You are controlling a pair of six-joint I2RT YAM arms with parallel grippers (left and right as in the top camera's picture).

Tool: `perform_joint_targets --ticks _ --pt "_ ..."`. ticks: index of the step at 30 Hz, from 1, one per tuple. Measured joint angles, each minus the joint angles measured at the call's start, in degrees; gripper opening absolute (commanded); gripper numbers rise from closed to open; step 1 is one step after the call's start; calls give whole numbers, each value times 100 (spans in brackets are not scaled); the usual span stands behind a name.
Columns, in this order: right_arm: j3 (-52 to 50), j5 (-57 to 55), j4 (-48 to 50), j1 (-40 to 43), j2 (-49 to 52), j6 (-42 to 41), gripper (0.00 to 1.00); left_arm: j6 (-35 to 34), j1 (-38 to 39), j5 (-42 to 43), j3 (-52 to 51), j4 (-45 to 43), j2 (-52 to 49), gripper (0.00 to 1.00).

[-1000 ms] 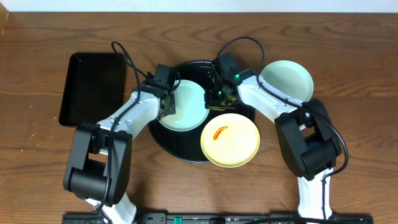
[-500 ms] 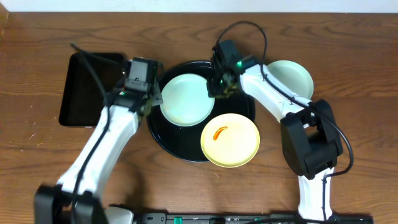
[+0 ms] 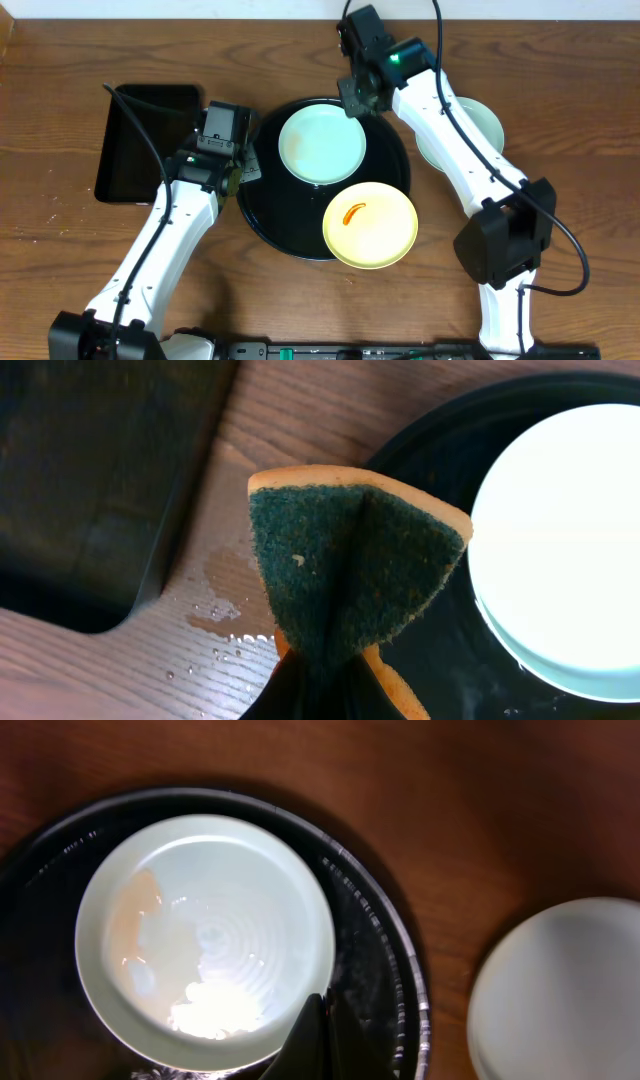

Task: Clean dirty plates on tray and stack at the side
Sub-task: 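Grasp the rim of the cleaned blue plate with the right gripper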

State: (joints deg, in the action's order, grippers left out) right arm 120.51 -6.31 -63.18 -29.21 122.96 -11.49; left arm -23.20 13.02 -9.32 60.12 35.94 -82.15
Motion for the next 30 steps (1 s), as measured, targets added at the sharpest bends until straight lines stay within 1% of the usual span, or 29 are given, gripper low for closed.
perform_joint_targets --ticks 3,5,6,9,10,12,15,19,22,23,24,26,30 --pt "216 -219 -186 -96 0 136 2 -83 0 0 -11 0 -15 8" --pt "223 -264 -306 -140 0 168 22 -103 0 -2 -11 0 -15 8" --pt "199 -260 -341 -164 0 190 30 -103 0 -2 -11 0 -15 8" --pt "66 -107 -289 -162 0 205 47 -103 0 -2 -11 7 -17 8" --pt "-20 -44 -240 -155 0 186 50 -105 0 -2 -11 7 -17 8" --pt "-219 61 -131 -129 13 160 53 -114 0 0 -11 7 -17 8" --pt "-531 188 127 -94 114 129 53 -142 0 -2 -11 7 -17 8" --pt "-846 339 468 -83 494 101 52 -146 0 -2 -11 9 -17 8" --pt "-931 411 581 -85 887 -11 48 -149 0 -2 -11 9 -17 8" --pt "-933 468 649 -85 1084 -66 43 -151 0 -2 -11 9 -17 8" --pt "-935 479 684 -85 1152 -105 41 -151 0 -2 -11 7 -17 8" --pt "-920 448 752 -85 1318 -199 41 -153 0 -2 -11 9 -17 8" --pt "-903 481 841 -2 1342 -293 41 -168 0 0 -11 7 -20 8"
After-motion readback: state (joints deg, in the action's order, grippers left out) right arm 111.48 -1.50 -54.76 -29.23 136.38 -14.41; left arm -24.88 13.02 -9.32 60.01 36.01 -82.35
